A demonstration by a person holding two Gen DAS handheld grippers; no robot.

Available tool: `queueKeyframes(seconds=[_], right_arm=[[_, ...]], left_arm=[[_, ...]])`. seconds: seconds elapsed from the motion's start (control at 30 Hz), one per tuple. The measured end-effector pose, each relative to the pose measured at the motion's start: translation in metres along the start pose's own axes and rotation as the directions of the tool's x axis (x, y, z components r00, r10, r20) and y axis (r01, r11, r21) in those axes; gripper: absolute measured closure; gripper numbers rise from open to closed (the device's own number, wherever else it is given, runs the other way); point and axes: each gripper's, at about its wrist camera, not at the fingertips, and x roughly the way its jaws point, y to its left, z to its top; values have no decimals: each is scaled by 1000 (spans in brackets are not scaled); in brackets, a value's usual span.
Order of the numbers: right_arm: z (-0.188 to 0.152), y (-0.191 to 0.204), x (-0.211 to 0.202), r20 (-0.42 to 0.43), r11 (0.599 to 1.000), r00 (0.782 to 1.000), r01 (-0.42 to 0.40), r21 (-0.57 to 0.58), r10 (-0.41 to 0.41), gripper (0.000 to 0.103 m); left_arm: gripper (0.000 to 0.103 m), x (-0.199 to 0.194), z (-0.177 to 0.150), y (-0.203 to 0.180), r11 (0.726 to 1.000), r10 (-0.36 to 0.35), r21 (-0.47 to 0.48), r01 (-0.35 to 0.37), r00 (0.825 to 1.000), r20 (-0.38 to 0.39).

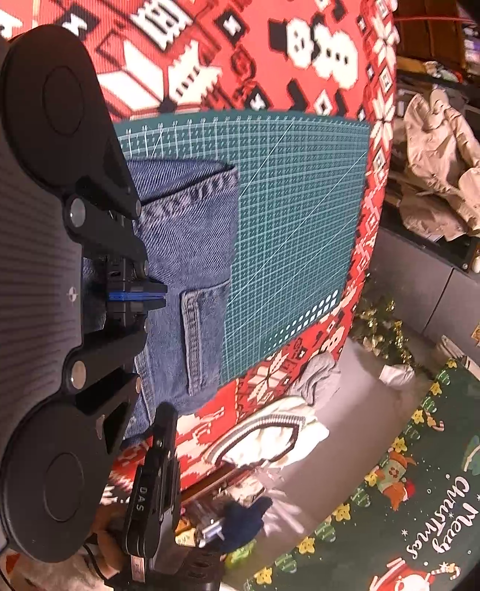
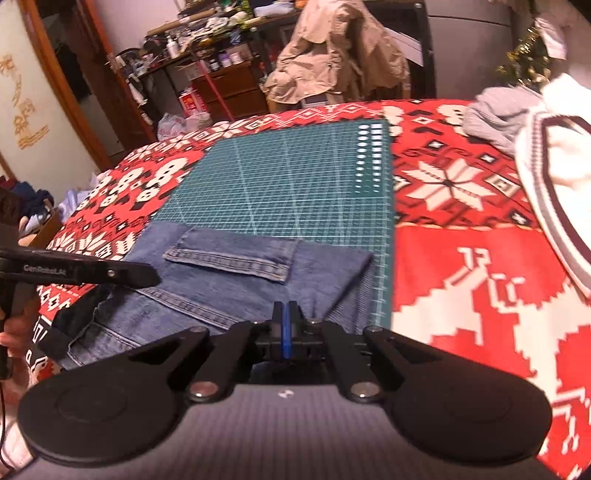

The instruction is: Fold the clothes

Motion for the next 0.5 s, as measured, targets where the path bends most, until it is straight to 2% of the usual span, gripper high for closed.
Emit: queueKeyframes(seconds=[0.13, 0.2, 0.27, 0.4, 0.5], right_arm=[[1, -12, -13, 0, 998, 1000, -6, 58, 6, 103], [4, -13, -20, 15, 998, 1000, 20, 54, -20, 100], [9, -15, -23, 41, 997, 999, 8, 80, -11, 100], [21, -9, -10, 70, 997, 998, 0, 76, -6, 100], [20, -11, 8, 30, 997, 999, 30, 67, -32, 100]], left_arm=[[99, -12, 8, 0, 1000, 19, -21, -18, 999, 26], [99, -18, 12, 2, 999, 15, -29, -14, 998, 56], [99, -19, 18, 4, 999, 19, -34, -16, 997, 74], [99, -5, 22, 9, 999, 48, -20, -47, 998, 48], [100, 3, 15, 20, 997, 76, -25, -75, 997, 21]])
